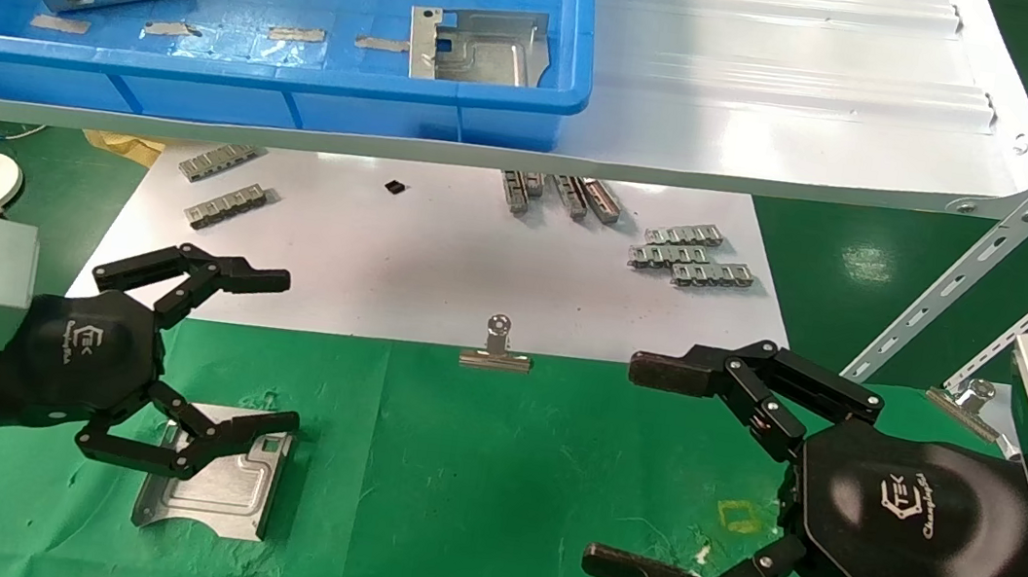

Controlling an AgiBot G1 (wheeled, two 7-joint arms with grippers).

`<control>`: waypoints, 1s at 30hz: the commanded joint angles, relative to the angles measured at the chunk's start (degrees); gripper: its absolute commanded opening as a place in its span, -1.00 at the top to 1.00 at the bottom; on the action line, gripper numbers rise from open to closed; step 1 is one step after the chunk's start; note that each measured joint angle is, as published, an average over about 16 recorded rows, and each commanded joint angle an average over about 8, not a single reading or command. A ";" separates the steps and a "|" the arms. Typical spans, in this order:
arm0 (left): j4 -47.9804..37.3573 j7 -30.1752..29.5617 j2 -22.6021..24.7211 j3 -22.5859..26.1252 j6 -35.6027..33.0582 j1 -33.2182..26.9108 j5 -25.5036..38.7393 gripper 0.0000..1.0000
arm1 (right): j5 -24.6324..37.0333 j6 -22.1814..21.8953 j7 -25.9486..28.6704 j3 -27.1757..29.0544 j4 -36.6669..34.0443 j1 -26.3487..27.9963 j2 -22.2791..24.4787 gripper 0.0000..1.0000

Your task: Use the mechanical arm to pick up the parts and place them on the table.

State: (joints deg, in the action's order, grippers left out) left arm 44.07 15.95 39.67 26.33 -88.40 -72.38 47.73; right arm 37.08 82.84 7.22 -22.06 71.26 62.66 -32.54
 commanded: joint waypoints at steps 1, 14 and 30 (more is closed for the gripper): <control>2.23 -2.02 -0.35 -0.78 0.20 0.82 -0.44 -1.00 | 0.00 0.00 0.00 0.00 0.00 0.00 0.00 -1.00; 16.75 -15.15 -2.64 -5.85 1.54 6.14 -3.33 -1.00 | 0.00 0.00 0.00 0.00 0.00 0.00 0.00 -1.00; 30.77 -27.32 -4.81 -10.68 2.74 11.21 -6.09 -1.00 | -0.01 -0.02 0.00 0.00 -0.01 -0.01 0.01 -1.00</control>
